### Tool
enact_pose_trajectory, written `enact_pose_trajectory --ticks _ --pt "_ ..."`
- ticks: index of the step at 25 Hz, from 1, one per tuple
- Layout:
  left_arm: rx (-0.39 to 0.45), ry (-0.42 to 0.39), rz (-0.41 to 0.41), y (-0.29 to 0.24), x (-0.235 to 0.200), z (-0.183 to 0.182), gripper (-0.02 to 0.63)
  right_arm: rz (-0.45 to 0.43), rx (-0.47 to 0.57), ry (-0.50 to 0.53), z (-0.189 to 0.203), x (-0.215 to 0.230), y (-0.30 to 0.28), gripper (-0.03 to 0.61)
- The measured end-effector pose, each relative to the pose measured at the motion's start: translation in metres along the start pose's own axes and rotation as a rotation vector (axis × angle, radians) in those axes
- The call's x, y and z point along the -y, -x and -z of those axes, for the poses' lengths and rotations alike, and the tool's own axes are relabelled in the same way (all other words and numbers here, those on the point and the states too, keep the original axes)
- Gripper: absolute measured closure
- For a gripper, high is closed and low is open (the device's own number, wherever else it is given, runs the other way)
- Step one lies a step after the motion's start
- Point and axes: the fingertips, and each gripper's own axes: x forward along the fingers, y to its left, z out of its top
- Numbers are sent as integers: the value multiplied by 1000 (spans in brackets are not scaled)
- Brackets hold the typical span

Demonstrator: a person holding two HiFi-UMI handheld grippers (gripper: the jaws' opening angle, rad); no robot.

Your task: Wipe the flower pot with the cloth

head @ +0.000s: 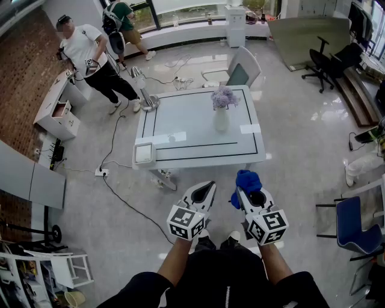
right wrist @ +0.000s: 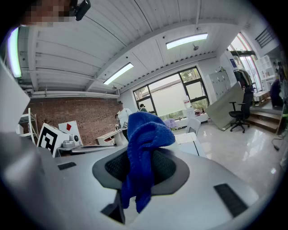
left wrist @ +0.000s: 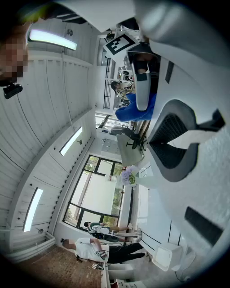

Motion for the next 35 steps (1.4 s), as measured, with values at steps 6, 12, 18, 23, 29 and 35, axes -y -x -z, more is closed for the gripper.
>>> enact_pose_trajectory --ticks 6,12,18,23,29,35 --pt "0 -36 -5 -16 1 -12 607 -11 20 4 -10 13 -4 465" --pt "-7 -41 -24 -28 9 -14 607 -39 40 -1 -16 26 4 465" --pt "-6 -39 -70 -41 13 -17 607 -85 44 9 -23 41 8 465" --pt "-15 -46 -75 -56 11 -10 607 -107 35 6 -16 52 -1 465" --pt "-9 -31 -63 -86 -14 -18 607 -98 18 22 -25 64 -35 465" --pt "-19 -12 -34 -136 -82 -30 607 -87 -24 43 -36 77 -117 465"
